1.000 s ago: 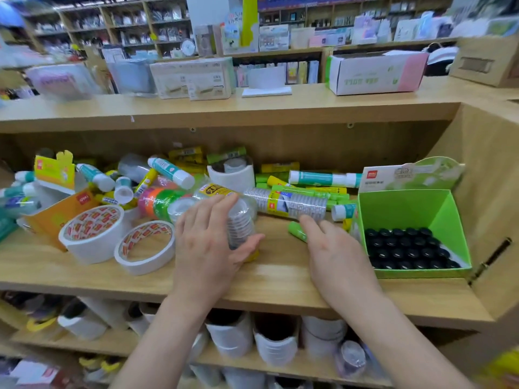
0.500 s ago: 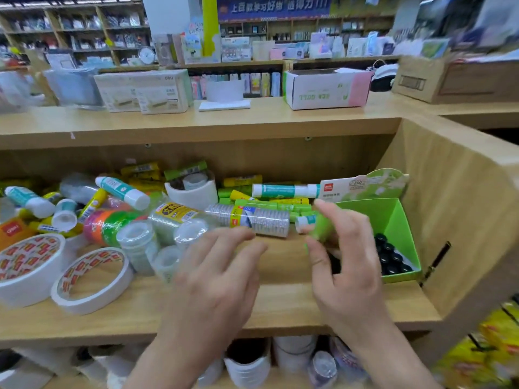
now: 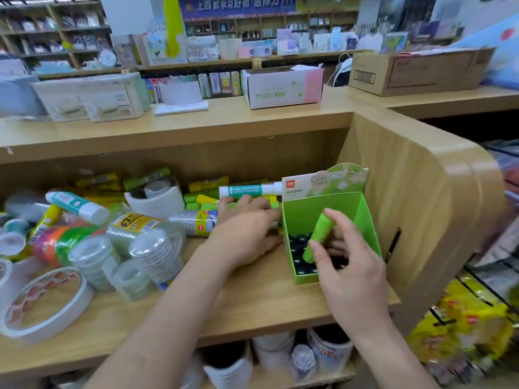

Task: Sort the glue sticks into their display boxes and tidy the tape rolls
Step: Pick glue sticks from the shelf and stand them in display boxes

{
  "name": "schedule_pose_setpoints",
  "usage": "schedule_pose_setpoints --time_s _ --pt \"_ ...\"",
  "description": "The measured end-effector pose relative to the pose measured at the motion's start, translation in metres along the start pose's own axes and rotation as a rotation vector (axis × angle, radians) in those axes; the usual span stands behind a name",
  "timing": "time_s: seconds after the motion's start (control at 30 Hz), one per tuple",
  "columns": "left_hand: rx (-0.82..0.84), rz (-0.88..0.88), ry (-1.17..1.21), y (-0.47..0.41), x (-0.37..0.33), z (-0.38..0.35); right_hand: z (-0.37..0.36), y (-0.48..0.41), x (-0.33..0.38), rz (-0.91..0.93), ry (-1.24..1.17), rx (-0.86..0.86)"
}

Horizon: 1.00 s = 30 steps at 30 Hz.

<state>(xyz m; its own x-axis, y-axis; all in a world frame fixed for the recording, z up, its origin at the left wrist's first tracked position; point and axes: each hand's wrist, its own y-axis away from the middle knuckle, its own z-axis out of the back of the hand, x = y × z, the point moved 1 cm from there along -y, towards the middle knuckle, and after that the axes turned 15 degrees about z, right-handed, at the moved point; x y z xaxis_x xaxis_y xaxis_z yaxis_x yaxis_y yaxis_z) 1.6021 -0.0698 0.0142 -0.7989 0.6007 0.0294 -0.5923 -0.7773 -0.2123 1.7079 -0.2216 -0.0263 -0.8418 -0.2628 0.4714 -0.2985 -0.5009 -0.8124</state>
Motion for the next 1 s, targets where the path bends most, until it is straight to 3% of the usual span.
schedule_pose_setpoints --time_s 0.2,0.47,0.63,0.8,1.0 --pt "-0.068 -0.024 0.066 -0.006 0.003 -0.009 0.001 0.001 -0.002 -0.052 -0.048 -0.006" --pt "-0.031 -0.034 0.025 -0.015 0.001 -0.008 0.005 0.003 -0.008 -0.046 -0.116 -0.012" --pt "0.006 -0.076 -0.042 -0.025 0.0 0.003 0.004 0.0 -0.006 0.014 -0.058 0.119" --pt "0.148 -0.094 0.034 -0.03 0.004 0.011 0.0 -0.001 -0.002 0.06 0.107 0.212" --pt "0.147 -0.119 -0.05 -0.032 0.0 0.017 -0.001 0.0 0.0 0.119 0.286 0.301"
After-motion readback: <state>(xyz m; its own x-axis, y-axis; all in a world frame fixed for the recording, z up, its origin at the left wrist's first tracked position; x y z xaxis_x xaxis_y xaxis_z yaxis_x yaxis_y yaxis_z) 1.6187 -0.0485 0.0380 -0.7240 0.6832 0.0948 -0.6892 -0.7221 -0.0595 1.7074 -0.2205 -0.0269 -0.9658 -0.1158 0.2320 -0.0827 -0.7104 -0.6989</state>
